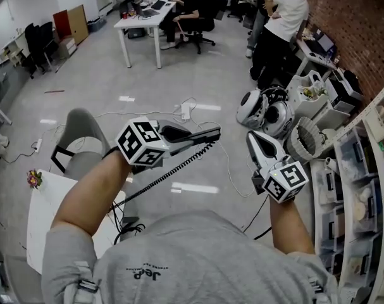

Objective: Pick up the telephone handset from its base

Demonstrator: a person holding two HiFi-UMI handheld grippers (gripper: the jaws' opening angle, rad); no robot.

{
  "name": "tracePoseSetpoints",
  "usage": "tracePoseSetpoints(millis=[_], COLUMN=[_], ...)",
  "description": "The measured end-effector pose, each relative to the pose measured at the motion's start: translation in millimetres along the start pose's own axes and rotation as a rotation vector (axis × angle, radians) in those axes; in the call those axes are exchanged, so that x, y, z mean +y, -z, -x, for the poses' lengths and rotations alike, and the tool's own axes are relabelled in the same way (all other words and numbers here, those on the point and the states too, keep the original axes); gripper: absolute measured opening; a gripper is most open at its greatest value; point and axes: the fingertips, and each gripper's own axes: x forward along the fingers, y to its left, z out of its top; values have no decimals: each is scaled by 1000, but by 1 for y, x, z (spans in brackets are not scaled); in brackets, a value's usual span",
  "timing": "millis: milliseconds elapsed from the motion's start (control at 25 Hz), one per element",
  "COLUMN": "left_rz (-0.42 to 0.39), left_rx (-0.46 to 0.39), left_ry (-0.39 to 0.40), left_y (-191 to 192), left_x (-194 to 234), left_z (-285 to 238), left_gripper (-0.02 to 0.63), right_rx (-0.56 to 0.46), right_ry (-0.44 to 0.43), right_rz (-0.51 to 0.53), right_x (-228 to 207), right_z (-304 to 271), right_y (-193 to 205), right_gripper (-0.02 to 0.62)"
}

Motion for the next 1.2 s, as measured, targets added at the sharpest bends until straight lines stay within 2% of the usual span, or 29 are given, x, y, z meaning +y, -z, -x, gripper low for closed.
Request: tracePoseSetpoints(millis=[1200], left_rz=[34], left_rx=[5], left_ry=[-31], left_y=[18], left_x=[1], left_z=[14], left_gripper=[138], right_rx=[30], right_ry=[9], right_rz=[-3], right_x=[-4], right_z=[-1], right_y=[10], right_gripper=[3])
